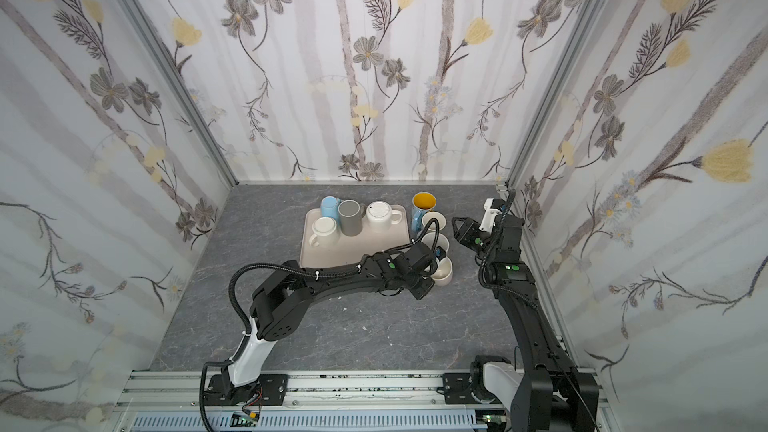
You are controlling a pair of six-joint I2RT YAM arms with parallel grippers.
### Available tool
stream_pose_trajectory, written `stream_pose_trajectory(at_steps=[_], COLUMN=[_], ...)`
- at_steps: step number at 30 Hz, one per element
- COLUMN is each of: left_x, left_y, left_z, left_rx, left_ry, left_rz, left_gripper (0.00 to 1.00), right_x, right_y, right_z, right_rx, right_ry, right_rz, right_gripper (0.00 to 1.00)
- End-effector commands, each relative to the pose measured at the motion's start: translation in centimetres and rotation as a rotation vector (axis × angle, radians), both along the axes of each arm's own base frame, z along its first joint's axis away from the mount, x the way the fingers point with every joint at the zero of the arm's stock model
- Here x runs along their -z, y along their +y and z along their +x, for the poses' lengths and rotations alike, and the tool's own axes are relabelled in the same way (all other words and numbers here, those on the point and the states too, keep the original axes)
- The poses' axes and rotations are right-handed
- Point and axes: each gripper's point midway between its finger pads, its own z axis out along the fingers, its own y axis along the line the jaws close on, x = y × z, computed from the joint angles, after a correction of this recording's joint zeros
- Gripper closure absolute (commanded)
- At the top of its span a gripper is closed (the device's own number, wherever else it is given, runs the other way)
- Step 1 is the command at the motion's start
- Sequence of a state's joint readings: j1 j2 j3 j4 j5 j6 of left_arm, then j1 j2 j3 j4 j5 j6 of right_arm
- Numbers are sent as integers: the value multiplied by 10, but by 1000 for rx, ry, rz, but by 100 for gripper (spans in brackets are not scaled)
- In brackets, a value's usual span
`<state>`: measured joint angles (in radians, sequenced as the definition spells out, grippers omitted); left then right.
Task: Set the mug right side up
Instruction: 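Lower the pink mug beside the cream mug while the right gripper withdraws, then open the left gripper and draw it back from the pink mug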
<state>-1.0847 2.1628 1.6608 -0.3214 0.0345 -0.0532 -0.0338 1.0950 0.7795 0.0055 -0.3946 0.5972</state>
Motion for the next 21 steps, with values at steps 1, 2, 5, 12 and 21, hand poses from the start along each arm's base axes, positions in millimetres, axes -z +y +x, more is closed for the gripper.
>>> stream_pose_trajectory(at_steps=[1,2,5,12,21], left_x=[-7,-8,-14,-34,-76], left_y=[-1,0,1,1,18], left_z=[9,10,9,8,22], left_rx=[-28,-29,-29,-27,-104], left_ry=[-28,-29,-37,-48,-64], left_rz=[-7,-6,-9,-41,-193], left_gripper=[75,73,66,63,61], right_x=[-3,-3,-2,-2,2], right_y=[2,2,2,4,18], right_z=[2,2,3,5,6], right_rx=[-13,-13,-14,-22,-53], right_ry=[-24,-22,-21,-17,7], right_rz=[-5,-5,-4,-1,-59], right_gripper=[51,51,51,51,52])
